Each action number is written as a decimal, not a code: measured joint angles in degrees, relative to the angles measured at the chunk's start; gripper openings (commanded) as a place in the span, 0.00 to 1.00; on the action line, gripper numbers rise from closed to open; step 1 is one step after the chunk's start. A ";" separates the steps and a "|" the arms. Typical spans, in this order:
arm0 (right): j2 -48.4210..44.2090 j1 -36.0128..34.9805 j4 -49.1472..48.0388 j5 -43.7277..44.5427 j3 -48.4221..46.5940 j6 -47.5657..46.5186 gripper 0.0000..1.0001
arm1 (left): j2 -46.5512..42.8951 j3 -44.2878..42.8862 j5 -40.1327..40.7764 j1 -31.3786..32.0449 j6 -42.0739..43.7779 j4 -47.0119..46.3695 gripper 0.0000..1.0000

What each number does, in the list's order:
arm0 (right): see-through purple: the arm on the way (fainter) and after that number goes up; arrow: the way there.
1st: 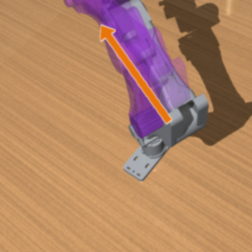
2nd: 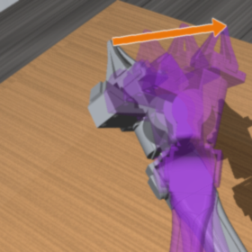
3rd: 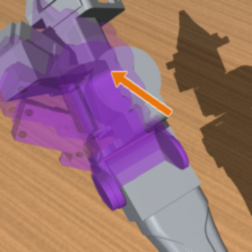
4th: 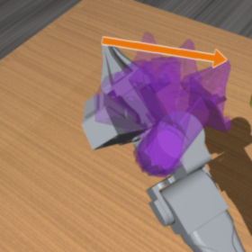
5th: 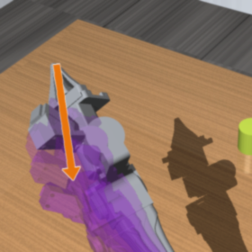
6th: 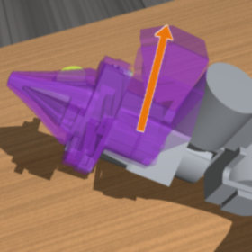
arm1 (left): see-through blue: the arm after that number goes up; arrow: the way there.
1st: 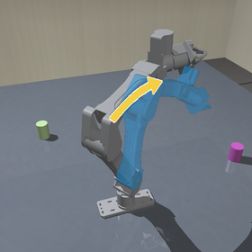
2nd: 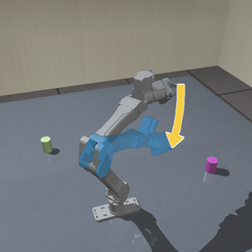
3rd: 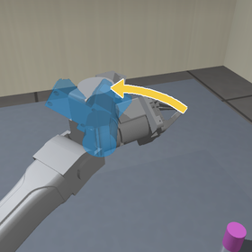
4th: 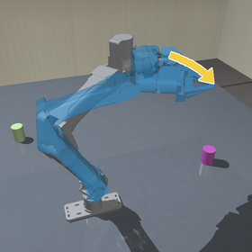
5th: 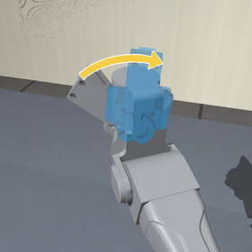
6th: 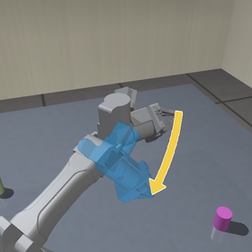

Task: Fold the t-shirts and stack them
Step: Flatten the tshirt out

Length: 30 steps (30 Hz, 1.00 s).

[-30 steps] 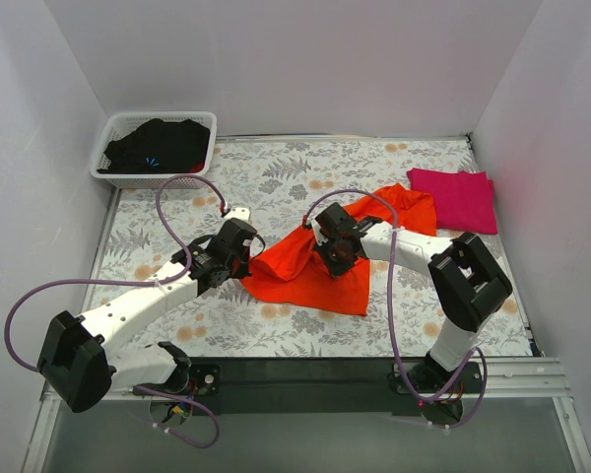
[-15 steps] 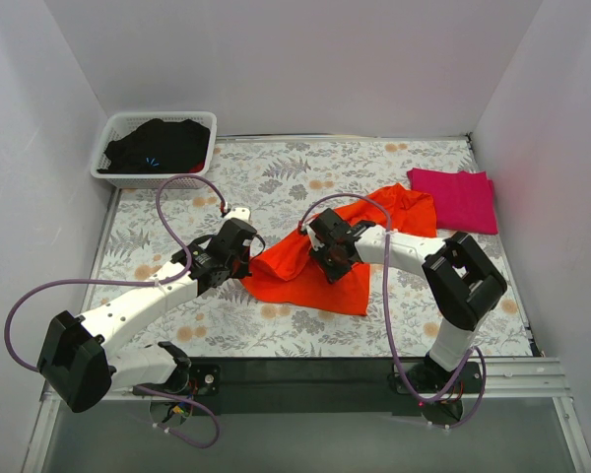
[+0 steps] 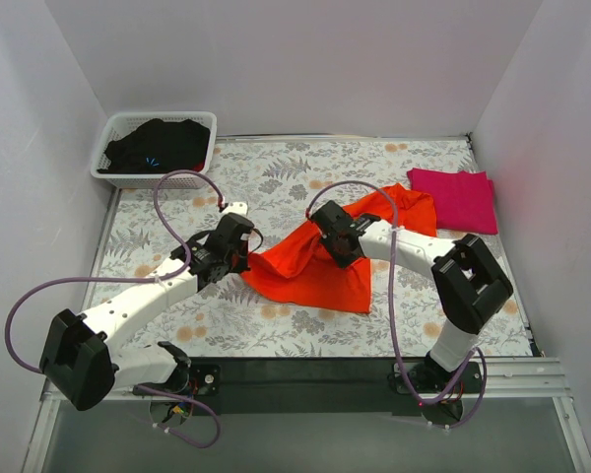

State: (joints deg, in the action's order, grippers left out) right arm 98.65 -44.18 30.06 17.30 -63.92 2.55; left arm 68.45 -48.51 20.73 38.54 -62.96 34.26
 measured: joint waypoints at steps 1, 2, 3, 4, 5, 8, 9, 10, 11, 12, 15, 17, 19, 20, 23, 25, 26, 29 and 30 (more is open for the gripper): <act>-0.44 0.35 0.35 1.46 -0.79 -0.07 0.01 | 0.37 -0.39 0.04 -0.46 0.33 -0.15 0.00; -1.03 1.03 0.96 3.45 -2.27 -0.39 0.01 | 1.07 -1.20 -0.02 -1.46 0.96 -0.52 0.00; -1.75 2.10 1.46 5.46 -4.37 -0.83 0.01 | 2.25 -2.69 -0.17 -2.78 2.03 -0.68 0.00; -2.38 3.13 1.55 6.91 -6.43 -1.31 0.01 | 3.28 -4.22 -0.15 -3.69 2.80 -0.92 0.00; -3.10 4.57 1.42 8.57 -9.11 -2.01 0.01 | 4.76 -6.56 -0.33 -5.27 3.72 -1.51 0.00; -3.93 8.41 2.25 12.13 -18.03 -4.52 0.01 | 9.64 -15.72 -1.03 -10.01 6.64 -2.89 0.00; -3.91 9.53 1.81 13.09 -21.29 -5.42 0.01 | 11.43 -19.65 -1.25 -11.76 7.69 -3.54 0.00; -3.63 11.37 2.84 14.12 -26.47 -6.60 0.01 | 13.46 -24.87 -1.46 -13.62 8.87 -4.17 0.00; -3.26 12.68 2.89 14.73 -30.91 -7.63 0.01 | 15.17 -29.16 -1.70 -15.02 9.64 -4.04 0.00; -2.82 13.75 2.93 15.28 -34.91 -8.61 0.01 | 17.14 -34.07 -1.92 -16.24 10.29 -4.33 0.00; -0.72 17.53 1.38 16.79 -51.06 -11.89 0.01 | 24.28 -53.07 -3.28 -20.00 11.85 -4.81 0.00; -0.52 19.50 -0.17 17.73 -58.62 -14.14 0.01 | 27.10 -62.55 -3.74 -21.57 12.76 -5.79 0.00; -2.16 20.61 -3.93 18.62 -61.53 -16.63 0.01 | 28.83 -71.17 -3.85 -22.84 13.75 -5.79 0.00; -3.87 20.83 -6.16 18.82 -60.83 -17.92 0.01 | 28.85 -73.48 -3.98 -23.19 14.16 -6.12 0.00; -10.58 20.90 -13.27 18.78 -54.49 -21.20 0.01 | 26.29 -76.13 -5.27 -23.39 15.06 -7.78 0.00; -15.91 20.79 -16.70 17.92 -48.39 -22.75 0.01 | 22.77 -74.49 -6.73 -23.37 15.37 -9.05 0.00; -18.71 20.72 -18.29 17.40 -45.77 -23.50 0.01 | 20.81 -73.31 -7.45 -23.30 15.43 -9.53 0.00; -26.05 20.76 -21.53 15.76 -40.09 -24.57 0.01 | 13.99 -68.15 -9.35 -23.12 15.39 -10.71 0.00; -27.93 20.76 -22.12 15.17 -39.06 -24.79 0.01 | 11.93 -66.77 -9.75 -23.10 15.34 -10.82 0.00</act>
State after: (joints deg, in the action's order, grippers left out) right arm 70.72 -23.42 7.94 32.47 -102.98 -22.24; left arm 80.38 -115.28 10.98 15.44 -47.62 23.44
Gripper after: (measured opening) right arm 0.019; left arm 0.034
